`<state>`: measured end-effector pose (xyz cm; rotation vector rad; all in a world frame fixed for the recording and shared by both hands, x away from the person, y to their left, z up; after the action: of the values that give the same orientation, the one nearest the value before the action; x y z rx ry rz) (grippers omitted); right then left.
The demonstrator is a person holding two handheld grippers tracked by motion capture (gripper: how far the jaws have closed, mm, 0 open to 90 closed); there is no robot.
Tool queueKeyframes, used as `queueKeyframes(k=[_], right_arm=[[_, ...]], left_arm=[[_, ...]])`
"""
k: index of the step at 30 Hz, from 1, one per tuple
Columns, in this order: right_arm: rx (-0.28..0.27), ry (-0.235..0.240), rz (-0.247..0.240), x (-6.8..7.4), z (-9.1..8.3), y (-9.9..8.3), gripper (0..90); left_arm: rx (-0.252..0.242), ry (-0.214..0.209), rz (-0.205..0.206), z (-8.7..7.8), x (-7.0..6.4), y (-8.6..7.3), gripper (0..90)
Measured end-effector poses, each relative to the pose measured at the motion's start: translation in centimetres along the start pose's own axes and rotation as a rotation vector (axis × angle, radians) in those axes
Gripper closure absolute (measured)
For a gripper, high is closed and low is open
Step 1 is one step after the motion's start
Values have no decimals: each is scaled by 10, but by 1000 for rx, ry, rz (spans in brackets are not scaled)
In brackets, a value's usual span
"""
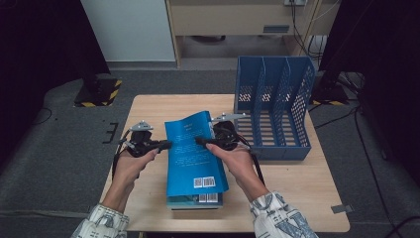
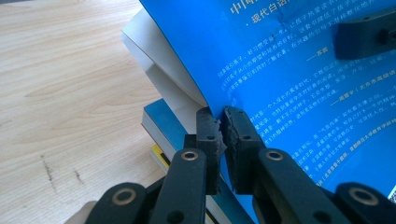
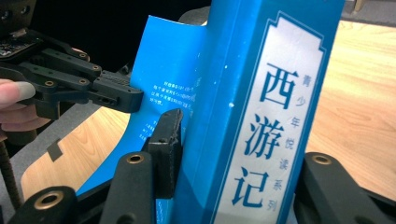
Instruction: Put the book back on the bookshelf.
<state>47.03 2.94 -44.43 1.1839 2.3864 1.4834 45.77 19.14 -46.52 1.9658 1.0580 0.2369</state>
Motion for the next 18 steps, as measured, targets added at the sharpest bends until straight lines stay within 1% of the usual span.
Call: queueKeyframes(k=[7, 14, 18], right_arm=[[-26, -8, -25, 2, -3, 7, 566], [-40, -11, -27, 1, -3, 12, 570], [-56, -21, -47, 1, -2, 18, 574]], left_arm=[[-6, 16, 16, -5, -1, 6, 854], [-21, 28, 20, -9, 0, 13, 859], [-20, 43, 33, -12, 2, 20, 862]])
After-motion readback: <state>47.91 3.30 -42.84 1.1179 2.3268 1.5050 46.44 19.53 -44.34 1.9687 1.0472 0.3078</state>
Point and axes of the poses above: each handheld gripper's, and its own axes: z roughly forward along the jaws, y roughly out of its top, x roughly to its left, the point moved 9 cm from there along z, roughly forward along the jaws, and after that the axes turned 1 degree about y, right-handed, at the moved point
